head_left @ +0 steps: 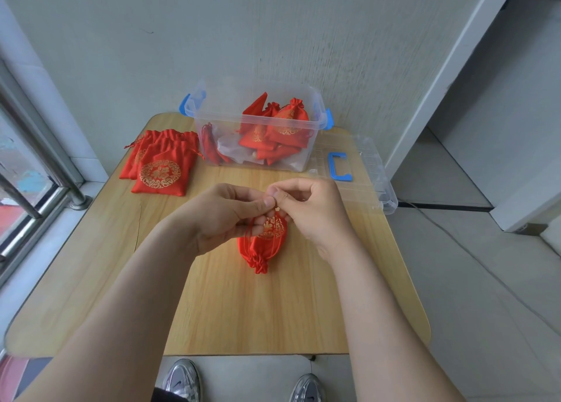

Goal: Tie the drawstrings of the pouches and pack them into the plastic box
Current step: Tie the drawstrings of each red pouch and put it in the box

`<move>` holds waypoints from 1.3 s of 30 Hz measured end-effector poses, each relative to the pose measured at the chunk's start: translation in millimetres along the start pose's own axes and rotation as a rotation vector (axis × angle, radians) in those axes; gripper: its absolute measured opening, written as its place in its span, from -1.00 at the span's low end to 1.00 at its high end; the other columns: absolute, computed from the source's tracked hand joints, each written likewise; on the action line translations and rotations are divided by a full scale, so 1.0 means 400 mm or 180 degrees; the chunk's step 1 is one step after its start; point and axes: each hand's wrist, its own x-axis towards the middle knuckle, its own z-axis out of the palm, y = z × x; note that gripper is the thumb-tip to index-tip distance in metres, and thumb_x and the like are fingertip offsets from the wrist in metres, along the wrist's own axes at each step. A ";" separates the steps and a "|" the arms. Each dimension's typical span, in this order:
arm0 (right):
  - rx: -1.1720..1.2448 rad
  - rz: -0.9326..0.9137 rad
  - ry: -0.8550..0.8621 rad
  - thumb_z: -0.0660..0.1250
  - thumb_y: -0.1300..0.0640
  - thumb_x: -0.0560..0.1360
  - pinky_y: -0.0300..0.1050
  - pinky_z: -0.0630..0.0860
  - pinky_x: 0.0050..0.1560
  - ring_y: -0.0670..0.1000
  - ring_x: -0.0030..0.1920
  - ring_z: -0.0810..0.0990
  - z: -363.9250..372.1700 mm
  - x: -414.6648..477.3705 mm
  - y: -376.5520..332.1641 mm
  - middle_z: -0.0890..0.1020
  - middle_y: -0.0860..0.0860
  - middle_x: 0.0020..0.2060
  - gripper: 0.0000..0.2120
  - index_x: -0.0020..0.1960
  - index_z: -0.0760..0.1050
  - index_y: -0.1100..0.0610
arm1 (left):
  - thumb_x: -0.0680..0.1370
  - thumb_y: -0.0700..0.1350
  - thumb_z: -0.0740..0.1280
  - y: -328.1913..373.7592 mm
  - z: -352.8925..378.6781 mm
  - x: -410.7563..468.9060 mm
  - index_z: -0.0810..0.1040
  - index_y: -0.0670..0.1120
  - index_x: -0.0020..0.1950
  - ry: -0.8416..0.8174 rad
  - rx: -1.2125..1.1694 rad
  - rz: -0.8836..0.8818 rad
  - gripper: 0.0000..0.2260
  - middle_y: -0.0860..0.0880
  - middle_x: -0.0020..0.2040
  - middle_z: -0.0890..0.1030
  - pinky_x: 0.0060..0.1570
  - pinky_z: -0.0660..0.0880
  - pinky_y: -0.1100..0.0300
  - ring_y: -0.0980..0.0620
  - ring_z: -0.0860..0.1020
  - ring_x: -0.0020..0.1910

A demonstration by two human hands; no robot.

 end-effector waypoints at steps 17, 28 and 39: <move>-0.0695 -0.0229 0.0046 0.47 0.19 0.53 -0.03 0.71 -0.04 -0.12 -0.22 0.73 0.004 -0.013 -0.022 0.74 -0.08 -0.28 -0.90 -0.11 0.73 0.03 | 0.59 -0.19 0.47 0.002 -0.012 0.000 0.70 -0.30 0.09 0.0286 0.0087 -0.0178 -0.82 -0.14 -0.15 0.68 -0.13 0.68 0.15 0.03 0.65 -0.22; -0.1185 -0.0823 -0.0179 0.58 0.13 0.36 -0.22 0.64 -0.15 -0.14 -0.18 0.69 0.011 -0.032 -0.035 0.71 -0.16 -0.22 -0.82 -0.09 0.67 -0.05 | 0.59 -0.21 0.47 0.003 -0.014 -0.007 0.68 -0.34 0.13 0.0328 0.0087 -0.0271 -0.79 -0.19 -0.13 0.68 -0.19 0.67 0.16 -0.01 0.65 -0.22; -0.1902 -0.1126 -0.0145 0.57 0.19 0.50 -0.16 0.53 -0.09 -0.05 -0.14 0.60 0.018 -0.018 -0.019 0.64 -0.09 -0.21 -0.87 0.02 0.79 0.01 | 0.61 -0.31 0.40 0.006 -0.024 -0.006 0.68 -0.41 0.12 0.0214 0.0105 -0.0279 -0.83 -0.26 -0.11 0.64 -0.09 0.66 0.08 -0.08 0.64 -0.16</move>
